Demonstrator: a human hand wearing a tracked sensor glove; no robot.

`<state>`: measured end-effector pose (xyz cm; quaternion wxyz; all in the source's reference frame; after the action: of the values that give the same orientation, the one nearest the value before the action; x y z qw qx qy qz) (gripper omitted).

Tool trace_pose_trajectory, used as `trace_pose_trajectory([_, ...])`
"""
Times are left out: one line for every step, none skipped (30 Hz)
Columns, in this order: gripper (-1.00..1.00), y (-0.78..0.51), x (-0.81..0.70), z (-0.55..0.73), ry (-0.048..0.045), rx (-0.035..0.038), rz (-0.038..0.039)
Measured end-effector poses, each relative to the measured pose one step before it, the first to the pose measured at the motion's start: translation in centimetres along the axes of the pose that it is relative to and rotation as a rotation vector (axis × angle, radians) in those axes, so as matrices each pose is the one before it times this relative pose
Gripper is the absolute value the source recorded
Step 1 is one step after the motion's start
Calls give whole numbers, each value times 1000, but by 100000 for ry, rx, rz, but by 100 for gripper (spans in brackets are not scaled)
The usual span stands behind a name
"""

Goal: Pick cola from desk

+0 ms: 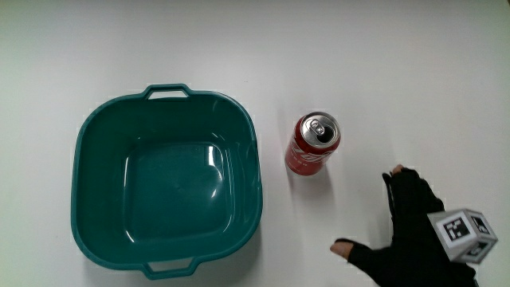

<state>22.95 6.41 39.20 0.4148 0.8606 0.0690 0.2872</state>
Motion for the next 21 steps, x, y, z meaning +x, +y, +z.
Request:
trace_pose_trajectory([0, 414, -106, 89, 472, 39, 746])
trace_pose_trajectory([0, 407, -132, 119, 669, -381, 534])
trace_pose_trajectory([0, 408, -131, 120, 669, -381, 534])
trace_pose_trajectory([0, 380, -132, 59, 214, -301, -345])
trace_pose_trajectory([0, 379, -134, 60, 214, -301, -345])
trace_pose_trajectory([0, 455, -171, 64, -611, -946, -593])
trace_pose_trajectory([0, 433, -101, 54, 57, 490, 2210])
trace_pose_trajectory([0, 435, -92, 52, 57, 490, 2210])
trace_pose_trajectory([0, 437, -82, 50, 57, 490, 2210])
trace_pose_trajectory([0, 439, -73, 48, 57, 490, 2210])
trace_pose_trajectory([0, 285, -138, 14, -778, -674, 22])
trace_pose_trajectory([0, 357, -36, -51, 1777, -411, 329])
trace_pose_trajectory([0, 358, -34, -50, 1777, -411, 329])
trace_pose_trajectory([0, 281, -173, -23, -47, -407, -770])
trace_pose_trajectory([0, 279, -176, -22, -47, -407, -770])
trace_pose_trajectory([0, 372, -131, -58, 1863, -1328, -2082])
trace_pose_trajectory([0, 470, -157, -82, 203, -392, 592])
trace_pose_trajectory([0, 381, -294, -1, -1608, 565, 3201])
trace_pose_trajectory([0, 399, -76, -24, -151, 557, 1703])
trace_pose_trajectory([0, 244, -221, 14, 606, -648, -828])
trace_pose_trajectory([0, 509, 136, 36, -2662, 4559, 4241])
